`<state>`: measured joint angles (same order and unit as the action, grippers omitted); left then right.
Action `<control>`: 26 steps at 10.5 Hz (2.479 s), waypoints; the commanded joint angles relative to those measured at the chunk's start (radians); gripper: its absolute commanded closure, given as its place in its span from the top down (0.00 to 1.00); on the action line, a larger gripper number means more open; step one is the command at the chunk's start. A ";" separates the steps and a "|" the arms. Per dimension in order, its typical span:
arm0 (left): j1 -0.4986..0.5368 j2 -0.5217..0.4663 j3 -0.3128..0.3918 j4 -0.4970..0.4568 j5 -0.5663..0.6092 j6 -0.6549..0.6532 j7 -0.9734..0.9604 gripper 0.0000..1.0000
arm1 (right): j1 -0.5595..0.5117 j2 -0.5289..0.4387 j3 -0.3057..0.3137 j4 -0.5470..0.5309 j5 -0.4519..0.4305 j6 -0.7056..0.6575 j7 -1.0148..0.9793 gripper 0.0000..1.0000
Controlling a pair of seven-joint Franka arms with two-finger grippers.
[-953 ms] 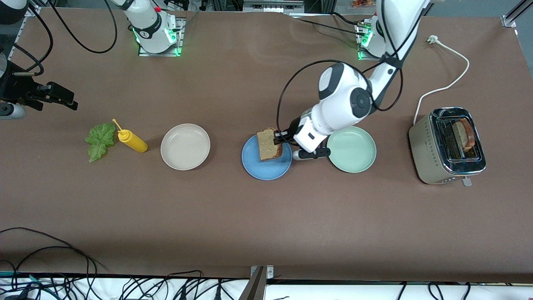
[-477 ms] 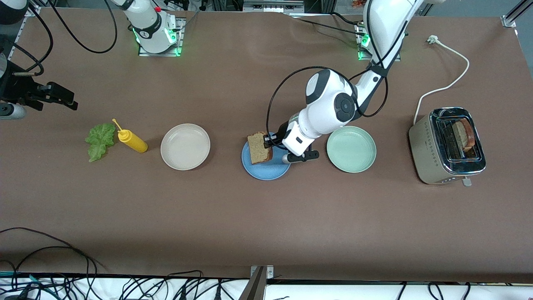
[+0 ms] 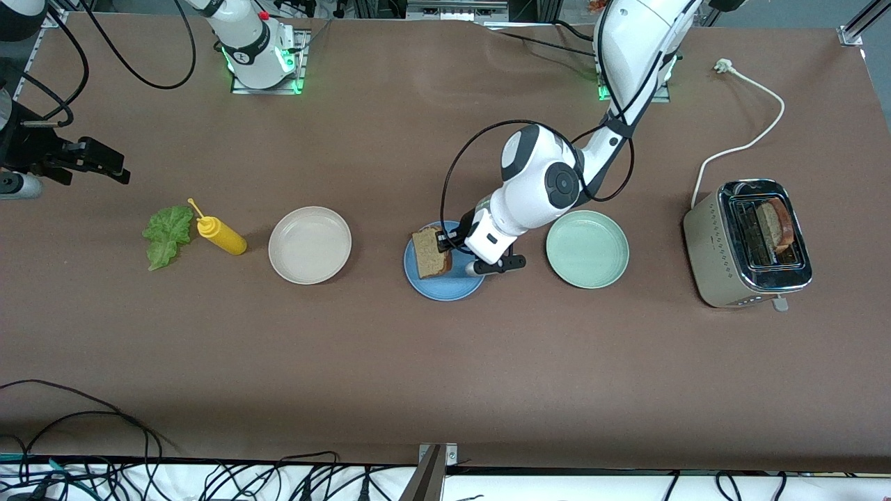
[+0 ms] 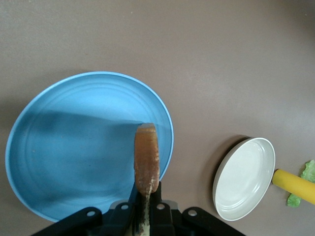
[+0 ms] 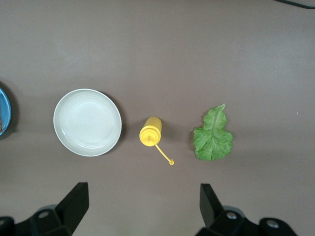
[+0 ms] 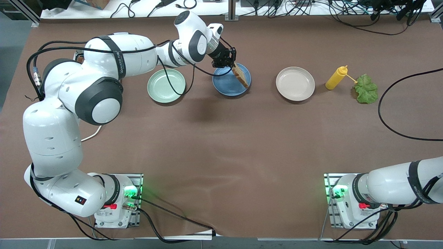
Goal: Make sandwich in blue plate with both arms
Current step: 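Lower the bread onto the blue plate and open the left gripper, then return the left gripper to the toaster while the right gripper reaches the lettuce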
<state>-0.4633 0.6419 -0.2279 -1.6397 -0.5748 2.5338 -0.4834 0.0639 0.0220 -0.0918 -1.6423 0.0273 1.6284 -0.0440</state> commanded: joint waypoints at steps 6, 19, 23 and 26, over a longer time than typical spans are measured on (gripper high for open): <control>-0.012 0.027 0.030 0.034 0.009 0.057 0.108 0.10 | 0.002 0.010 0.000 0.019 0.014 -0.016 -0.010 1.00; 0.009 0.027 0.114 -0.011 0.009 0.052 0.106 1.00 | 0.002 0.012 0.000 0.019 0.013 -0.016 -0.010 1.00; 0.035 -0.036 0.185 -0.046 0.009 0.037 0.103 1.00 | 0.002 0.012 0.000 0.019 0.013 -0.018 -0.010 1.00; 0.119 -0.163 0.238 -0.063 0.010 -0.195 0.146 1.00 | 0.020 0.027 0.000 0.019 0.011 -0.015 -0.010 1.00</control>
<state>-0.4103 0.6123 -0.0192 -1.6457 -0.5728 2.5034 -0.3799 0.0675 0.0294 -0.0917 -1.6423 0.0273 1.6284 -0.0440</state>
